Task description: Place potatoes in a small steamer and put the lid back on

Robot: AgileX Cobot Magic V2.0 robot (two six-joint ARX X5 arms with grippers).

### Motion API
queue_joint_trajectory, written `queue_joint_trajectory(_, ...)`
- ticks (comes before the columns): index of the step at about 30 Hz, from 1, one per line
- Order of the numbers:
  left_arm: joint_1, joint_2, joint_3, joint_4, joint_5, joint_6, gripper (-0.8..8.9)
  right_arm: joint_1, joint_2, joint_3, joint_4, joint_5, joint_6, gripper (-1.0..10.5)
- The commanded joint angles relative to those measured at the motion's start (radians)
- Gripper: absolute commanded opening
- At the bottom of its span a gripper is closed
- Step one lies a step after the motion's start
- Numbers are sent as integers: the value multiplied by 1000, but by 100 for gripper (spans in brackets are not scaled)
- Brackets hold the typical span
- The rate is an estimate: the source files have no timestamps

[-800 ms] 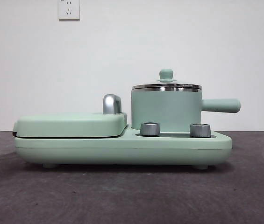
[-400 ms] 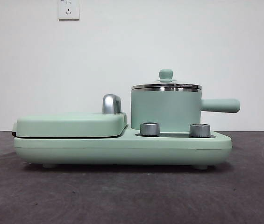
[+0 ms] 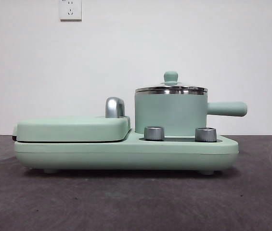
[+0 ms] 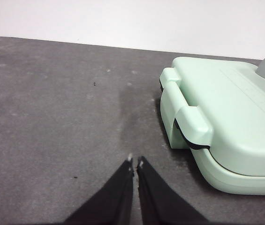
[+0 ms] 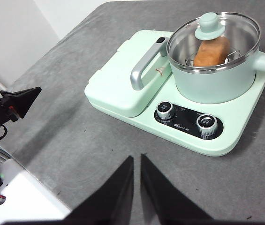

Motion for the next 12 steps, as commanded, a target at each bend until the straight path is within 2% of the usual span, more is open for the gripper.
queue_joint_trajectory(1,0,-2,-20,8,-2,5,19,5,2,12,11,-2,-8,21)
queue_joint_trajectory(12,0,-2,-20,13,-2,5,19,5,2,12,11,-2,-8,21)
